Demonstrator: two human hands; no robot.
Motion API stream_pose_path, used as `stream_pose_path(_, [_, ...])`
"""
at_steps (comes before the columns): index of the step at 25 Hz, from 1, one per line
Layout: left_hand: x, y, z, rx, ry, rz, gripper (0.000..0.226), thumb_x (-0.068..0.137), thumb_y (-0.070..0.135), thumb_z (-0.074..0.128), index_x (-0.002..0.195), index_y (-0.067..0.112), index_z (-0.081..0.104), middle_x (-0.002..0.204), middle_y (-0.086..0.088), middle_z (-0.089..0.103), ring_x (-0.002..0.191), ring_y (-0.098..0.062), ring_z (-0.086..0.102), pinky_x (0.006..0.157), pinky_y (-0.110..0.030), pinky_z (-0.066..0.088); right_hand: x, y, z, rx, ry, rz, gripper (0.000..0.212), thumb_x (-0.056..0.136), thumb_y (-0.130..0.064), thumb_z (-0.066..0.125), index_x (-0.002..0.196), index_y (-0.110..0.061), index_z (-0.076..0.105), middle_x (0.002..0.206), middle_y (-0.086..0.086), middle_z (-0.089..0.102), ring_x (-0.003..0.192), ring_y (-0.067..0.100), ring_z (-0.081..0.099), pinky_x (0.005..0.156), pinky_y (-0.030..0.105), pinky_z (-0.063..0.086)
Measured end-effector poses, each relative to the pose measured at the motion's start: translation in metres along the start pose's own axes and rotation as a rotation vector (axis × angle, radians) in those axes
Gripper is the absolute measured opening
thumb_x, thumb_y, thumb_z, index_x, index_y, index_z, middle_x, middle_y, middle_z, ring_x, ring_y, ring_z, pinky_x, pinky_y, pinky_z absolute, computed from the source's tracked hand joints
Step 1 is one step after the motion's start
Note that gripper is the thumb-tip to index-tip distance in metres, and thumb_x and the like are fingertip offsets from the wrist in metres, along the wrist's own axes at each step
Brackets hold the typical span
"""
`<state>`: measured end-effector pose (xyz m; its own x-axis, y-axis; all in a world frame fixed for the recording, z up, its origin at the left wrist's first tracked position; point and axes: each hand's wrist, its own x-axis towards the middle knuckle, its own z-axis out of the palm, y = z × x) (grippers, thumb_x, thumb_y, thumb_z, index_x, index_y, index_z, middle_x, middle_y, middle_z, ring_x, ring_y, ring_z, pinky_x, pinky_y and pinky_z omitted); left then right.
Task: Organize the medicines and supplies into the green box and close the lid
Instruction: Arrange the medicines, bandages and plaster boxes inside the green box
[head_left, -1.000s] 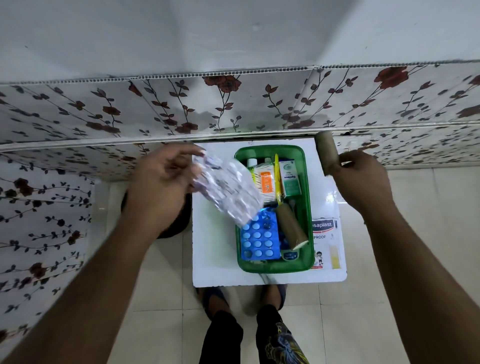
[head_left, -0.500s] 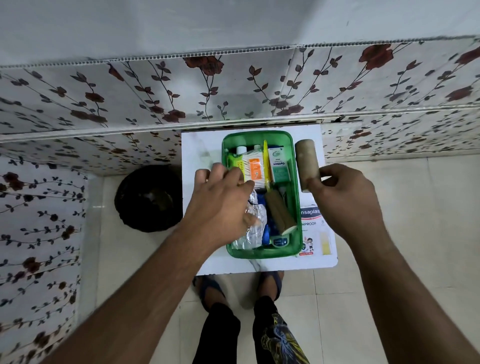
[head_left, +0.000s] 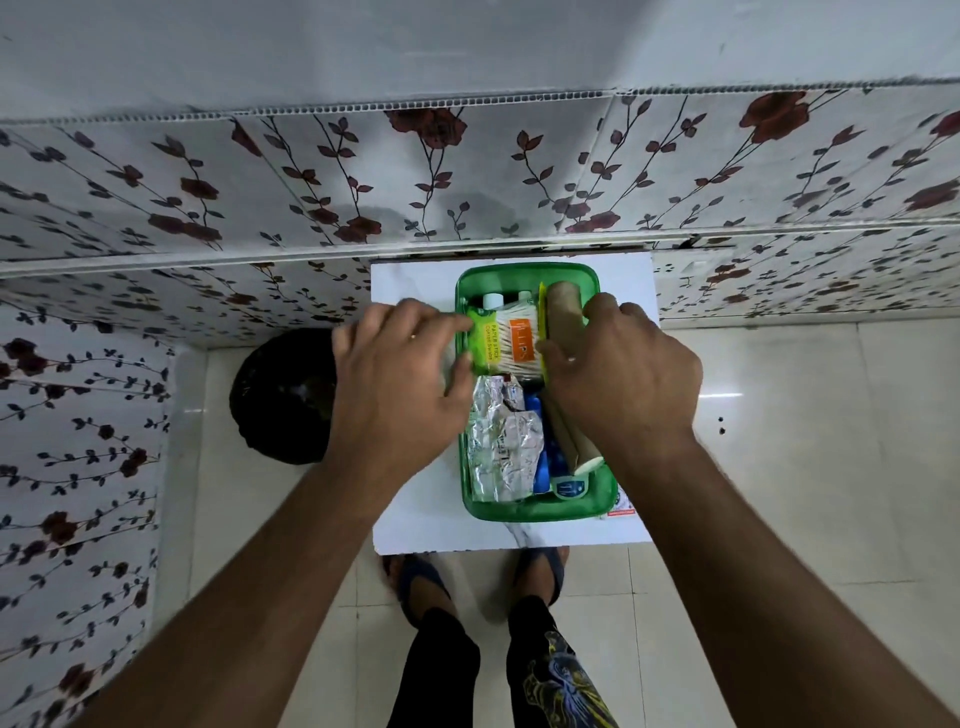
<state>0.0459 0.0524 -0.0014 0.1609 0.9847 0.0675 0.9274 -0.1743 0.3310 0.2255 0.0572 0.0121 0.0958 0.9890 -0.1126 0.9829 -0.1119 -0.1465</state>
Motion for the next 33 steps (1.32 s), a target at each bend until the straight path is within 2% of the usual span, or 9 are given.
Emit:
stream_pose_path(2, [0.001,-0.016,0.002,-0.062,0.020,-0.102,0.029,0.083,0.028,0.057,0.109,0.023,0.068,0.105,-0.002,0.066,0.103,-0.029,0.053,0.084,-0.037,0.029,0.003,0.001,0.006,-0.040,0.012,0.000,0.031,0.091,-0.041,0.048,0.115,-0.021,0.050,0.084,0.001,0.047,0.078,0.030,0.060,0.049,0.026,0.025])
stream_pose_path(8, [-0.009,-0.040,0.018,-0.110,-0.063,-0.184,0.031,0.081,0.026,0.055,0.108,0.023,0.068,0.102,-0.004,0.066,0.101,-0.032,0.054,0.085,-0.041,0.034,0.008,0.000,0.017,0.025,0.126,0.060,0.015,0.092,-0.023,0.054,0.099,-0.010,0.059,0.075,0.006,0.032,0.057,0.034,0.056,0.049,0.028,0.032])
stream_pose_path(13, [-0.012,-0.041,0.025,-0.231,-0.143,-0.206,0.029,0.082,0.023,0.057,0.109,0.023,0.067,0.102,-0.002,0.063,0.096,-0.025,0.057,0.085,-0.040,0.045,0.006,0.018,0.006,0.122,0.095,0.135,0.031,0.094,-0.042,0.049,0.113,-0.021,0.063,0.094,0.006,0.056,0.071,0.028,0.059,0.058,0.028,0.036])
stream_pose_path(15, [-0.012,-0.043,0.026,-0.349,-0.155,-0.264,0.025,0.084,0.015,0.061,0.107,0.023,0.067,0.101,0.001,0.062,0.088,-0.014,0.058,0.077,-0.025,0.044,-0.003,0.047,-0.006,0.339,0.140,0.270,0.026,0.089,-0.038,0.061,0.110,-0.024,0.066,0.092,-0.001,0.063,0.075,0.020,0.060,0.064,0.027,0.036])
stream_pose_path(18, [-0.015,-0.041,0.029,-0.459,-0.163,-0.359,0.024,0.085,0.008,0.062,0.100,0.025,0.069,0.098,0.002,0.063,0.077,-0.002,0.058,0.068,-0.007,0.038,-0.025,0.097,0.007,0.477,-0.086,0.502,0.021,0.085,-0.034,0.067,0.103,-0.024,0.066,0.077,-0.009,0.064,0.080,0.020,0.065,0.066,0.029,0.042])
stream_pose_path(21, [-0.021,-0.039,0.035,-0.502,-0.165,-0.428,0.024,0.085,0.006,0.062,0.096,0.026,0.069,0.094,0.001,0.065,0.073,0.003,0.058,0.064,0.000,0.036,-0.048,0.119,0.043,0.399,-0.337,0.567,0.043,0.076,-0.046,0.074,0.111,-0.024,0.061,0.091,-0.005,0.065,0.089,0.021,0.064,0.072,0.032,0.046])
stream_pose_path(26, [-0.025,-0.032,0.035,-0.524,-0.125,-0.457,0.027,0.086,0.006,0.060,0.092,0.031,0.067,0.093,0.000,0.067,0.070,0.005,0.057,0.066,-0.021,0.047,-0.054,0.121,0.078,0.412,-0.380,0.634,0.066,0.068,-0.044,0.082,0.122,-0.023,0.051,0.106,0.000,0.068,0.094,0.024,0.065,0.070,0.034,0.047])
stream_pose_path(31, [-0.004,0.010,0.001,-0.548,0.079,-0.271,0.024,0.084,0.002,0.059,0.098,0.017,0.070,0.094,0.000,0.066,0.074,-0.004,0.059,0.068,-0.023,0.049,-0.054,0.131,0.075,0.535,-0.309,0.688,0.040,0.072,-0.029,0.080,0.106,-0.024,0.061,0.076,-0.010,0.066,0.082,0.021,0.066,0.070,0.034,0.052])
stream_pose_path(33, [0.008,0.044,-0.005,-0.578,0.047,-0.140,0.023,0.083,0.002,0.060,0.099,0.015,0.070,0.094,0.001,0.064,0.076,-0.007,0.060,0.067,-0.020,0.048,-0.054,0.138,0.070,0.590,-0.282,0.694,0.033,0.072,-0.025,0.080,0.100,-0.024,0.062,0.076,-0.010,0.067,0.080,0.020,0.066,0.066,0.031,0.049])
